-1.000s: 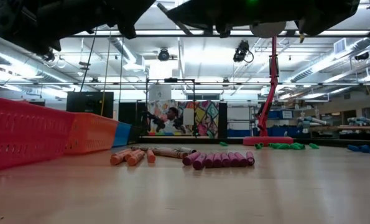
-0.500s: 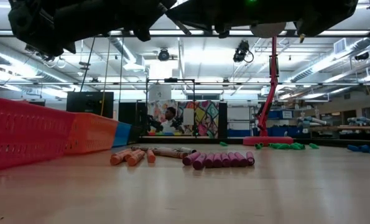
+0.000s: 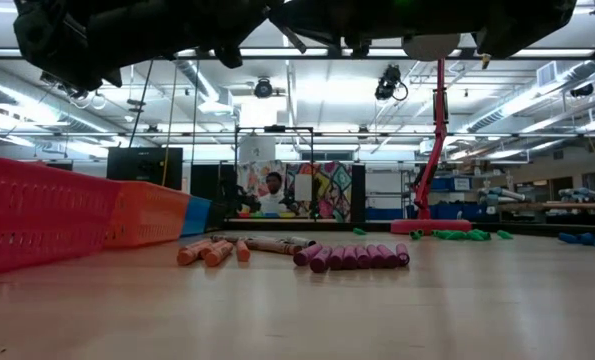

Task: Sort crayons
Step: Put the black crayon into the blue bin

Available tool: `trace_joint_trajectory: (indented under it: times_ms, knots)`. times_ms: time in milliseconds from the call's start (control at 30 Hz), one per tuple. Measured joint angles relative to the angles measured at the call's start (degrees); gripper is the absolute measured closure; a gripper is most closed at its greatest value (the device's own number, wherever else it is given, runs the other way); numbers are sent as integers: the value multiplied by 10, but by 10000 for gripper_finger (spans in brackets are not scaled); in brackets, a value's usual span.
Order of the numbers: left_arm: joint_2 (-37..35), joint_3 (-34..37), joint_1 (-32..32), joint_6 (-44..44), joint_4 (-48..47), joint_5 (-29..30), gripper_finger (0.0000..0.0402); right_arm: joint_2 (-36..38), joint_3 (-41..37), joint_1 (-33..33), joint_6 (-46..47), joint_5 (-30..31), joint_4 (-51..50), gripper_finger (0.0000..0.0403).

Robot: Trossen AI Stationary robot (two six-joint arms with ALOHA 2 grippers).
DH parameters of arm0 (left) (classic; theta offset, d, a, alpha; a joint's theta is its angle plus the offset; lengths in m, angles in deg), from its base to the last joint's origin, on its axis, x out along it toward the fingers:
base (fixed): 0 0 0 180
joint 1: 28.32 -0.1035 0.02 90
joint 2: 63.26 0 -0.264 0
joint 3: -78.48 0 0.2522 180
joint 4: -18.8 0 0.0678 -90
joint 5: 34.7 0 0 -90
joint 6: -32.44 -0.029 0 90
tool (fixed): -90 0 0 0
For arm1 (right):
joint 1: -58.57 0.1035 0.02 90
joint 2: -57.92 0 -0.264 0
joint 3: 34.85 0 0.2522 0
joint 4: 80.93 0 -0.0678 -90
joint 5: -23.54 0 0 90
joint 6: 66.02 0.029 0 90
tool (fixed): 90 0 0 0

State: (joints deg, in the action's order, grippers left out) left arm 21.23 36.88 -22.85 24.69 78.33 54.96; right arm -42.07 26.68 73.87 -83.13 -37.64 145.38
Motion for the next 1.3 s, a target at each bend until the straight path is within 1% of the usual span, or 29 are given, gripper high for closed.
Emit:
trace_joint_trajectory:
  times_ms: [167,300,433,633,767,867,967,1133,1233,1300]
  knots:
    - [0,0,0,1,-9,0,369,0,0,1,2,-3,1,363]
    - [0,0,0,2,-12,0,371,0,0,1,2,-3,0,355]
    - [0,0,0,2,-19,5,370,0,0,1,2,4,-5,333]
    - [0,0,-9,21,-43,15,367,0,0,14,-2,74,-27,288]
    - [-10,1,-19,40,-88,31,366,0,0,18,1,121,-58,267]
    - [-34,1,-25,60,-140,56,366,0,0,19,19,141,-86,261]
    - [-62,1,-29,84,-200,89,365,0,0,19,55,149,-141,260]
    - [-118,1,-29,128,-323,185,364,0,0,11,145,148,-254,260]
    - [-149,1,-35,161,-397,244,364,0,0,5,191,133,-317,260]
    - [-169,1,-44,185,-443,266,364,0,0,1,215,123,-344,261]
